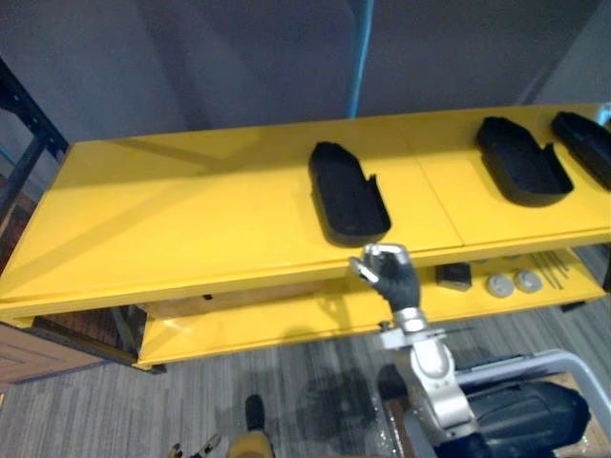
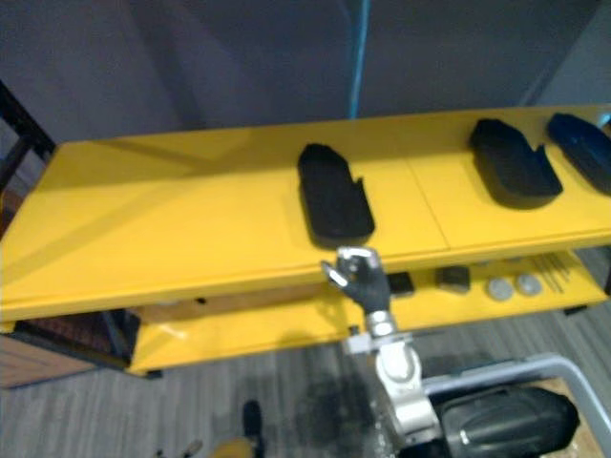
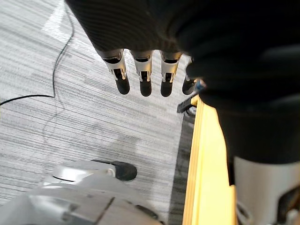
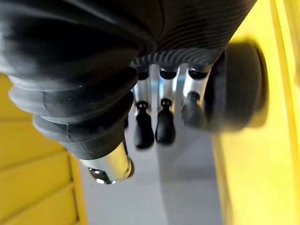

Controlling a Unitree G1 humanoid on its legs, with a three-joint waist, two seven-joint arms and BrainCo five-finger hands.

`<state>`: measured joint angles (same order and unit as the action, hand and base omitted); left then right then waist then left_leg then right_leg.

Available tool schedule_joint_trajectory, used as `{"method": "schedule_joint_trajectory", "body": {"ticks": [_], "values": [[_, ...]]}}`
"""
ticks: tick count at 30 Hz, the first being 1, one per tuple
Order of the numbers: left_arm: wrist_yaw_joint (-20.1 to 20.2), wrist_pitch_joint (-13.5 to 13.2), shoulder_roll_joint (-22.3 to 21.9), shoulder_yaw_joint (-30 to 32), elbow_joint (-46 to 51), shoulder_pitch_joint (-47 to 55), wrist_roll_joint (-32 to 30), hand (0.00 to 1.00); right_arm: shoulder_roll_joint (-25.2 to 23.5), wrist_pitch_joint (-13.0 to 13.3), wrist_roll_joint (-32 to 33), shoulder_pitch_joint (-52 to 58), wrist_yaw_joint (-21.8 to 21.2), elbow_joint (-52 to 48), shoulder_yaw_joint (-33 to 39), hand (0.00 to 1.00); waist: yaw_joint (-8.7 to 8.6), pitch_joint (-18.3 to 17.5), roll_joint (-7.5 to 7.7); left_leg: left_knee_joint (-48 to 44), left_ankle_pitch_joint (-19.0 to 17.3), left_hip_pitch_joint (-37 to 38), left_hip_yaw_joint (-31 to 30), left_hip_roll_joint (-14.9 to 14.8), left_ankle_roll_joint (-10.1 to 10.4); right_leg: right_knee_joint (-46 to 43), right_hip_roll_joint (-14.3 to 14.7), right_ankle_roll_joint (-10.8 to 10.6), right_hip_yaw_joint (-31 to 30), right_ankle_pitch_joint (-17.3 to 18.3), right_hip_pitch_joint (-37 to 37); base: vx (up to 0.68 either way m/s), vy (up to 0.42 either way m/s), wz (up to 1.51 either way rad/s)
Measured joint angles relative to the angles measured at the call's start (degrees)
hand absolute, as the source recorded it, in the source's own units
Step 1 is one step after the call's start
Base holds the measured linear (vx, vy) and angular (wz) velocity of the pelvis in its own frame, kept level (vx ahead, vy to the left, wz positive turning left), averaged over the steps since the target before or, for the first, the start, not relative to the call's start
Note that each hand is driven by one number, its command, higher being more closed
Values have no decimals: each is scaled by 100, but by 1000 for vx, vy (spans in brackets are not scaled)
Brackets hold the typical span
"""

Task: Walk over and take plastic housings, then place them on the shelf

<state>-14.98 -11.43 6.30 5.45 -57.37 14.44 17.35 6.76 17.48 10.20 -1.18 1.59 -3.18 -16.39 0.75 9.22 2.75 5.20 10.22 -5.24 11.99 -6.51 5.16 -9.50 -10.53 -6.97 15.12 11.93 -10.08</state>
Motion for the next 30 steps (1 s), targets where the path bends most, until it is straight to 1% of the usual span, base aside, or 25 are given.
{"method": "schedule_joint_trajectory", "body": {"ticks": [2,4,5,6,7,8,9,12,14,16,18,21,23,28,30], "values": [[-1,34,9,0,-14,3,1,0,1,-71,-5,-2,92,73,-65,100,-1,-7,16,0,-1,-12,-23,6,0,0,1,2,0,-2,-1,-27,10,3],[-2,41,21,-3,-13,3,5,0,-13,-254,-38,-2,105,158,-133,100,-1,-18,37,0,-1,-25,-32,4,0,2,6,3,-7,-2,-1,0,0,0],[-3,44,22,-3,-13,2,9,0,-13,-301,-49,0,109,171,-142,100,-1,-16,41,0,-1,-24,-32,4,0,3,6,3,-10,-2,0,0,0,0],[-5,60,27,-4,-12,2,10,0,-12,-435,-203,1,153,184,-154,100,-2,-12,47,0,-1,-25,-29,4,0,11,6,3,-33,-2,3,-23,5,-3],[-5,69,30,-7,-12,2,10,0,-12,-484,-264,1,198,199,-159,100,-2,-11,49,0,-1,-24,-27,4,0,14,6,3,-52,-2,5,-25,6,-5],[-6,99,35,-22,-9,-1,10,0,-15,-564,-441,0,323,267,-162,100,-2,-10,51,0,-1,-23,-24,6,0,20,6,2,-101,-2,9,-17,6,-4],[-8,155,51,-67,-10,-12,11,0,-14,-682,-624,-3,541,408,-158,100,-3,-10,51,-1,-1,-26,-19,8,0,34,4,2,-105,-1,15,-17,6,-3],[-10,156,96,-171,-10,-31,11,0,-12,-792,-718,-1,816,557,-133,100,-6,-8,49,-1,0,-83,-15,17,-1,103,3,1,-109,0,44,0,0,0],[-10,157,101,-183,-10,-75,12,0,-12,-908,-822,-3,1013,598,-89,100,-7,73,37,-2,2,-89,6,24,-1,198,0,-3,-120,2,28,-10,-2,-5],[-16,156,99,-200,-4,-110,13,0,-13,-957,-883,-3,1113,599,-34,100,-8,125,10,-2,15,-92,16,28,6,228,-6,-14,-120,11,29,-2,-2,-2],[-38,158,99,-226,-2,-112,13,0,-7,-1010,-883,-4,1127,613,48,100,-16,133,-2,-2,34,-94,9,55,20,231,-30,-50,-115,40,25,16,-3,2],[-40,165,88,-242,22,-118,12,0,57,-1020,-882,-102,1158,716,269,100,-15,161,-43,-3,60,-98,-44,89,-8,224,-44,-48,-93,41,3,44,-3,8],[-42,172,82,-290,42,-119,11,0,92,-1019,-877,-344,1226,884,436,100,-14,193,-75,-3,82,-98,-55,102,22,202,-54,-48,-89,41,3,35,2,5],[-39,219,83,-392,53,-122,-29,0,250,-1015,-875,-914,1184,1150,669,100,-7,233,-133,-4,96,-79,-128,111,26,137,-56,-48,-72,41,-4,19,-1,5],[-34,261,74,-395,55,-129,-51,0,291,-1015,-872,-1026,1081,1172,801,100,-10,258,-174,-4,101,-78,-202,122,29,95,-52,-47,-33,42,-28,9,5,14]]}}
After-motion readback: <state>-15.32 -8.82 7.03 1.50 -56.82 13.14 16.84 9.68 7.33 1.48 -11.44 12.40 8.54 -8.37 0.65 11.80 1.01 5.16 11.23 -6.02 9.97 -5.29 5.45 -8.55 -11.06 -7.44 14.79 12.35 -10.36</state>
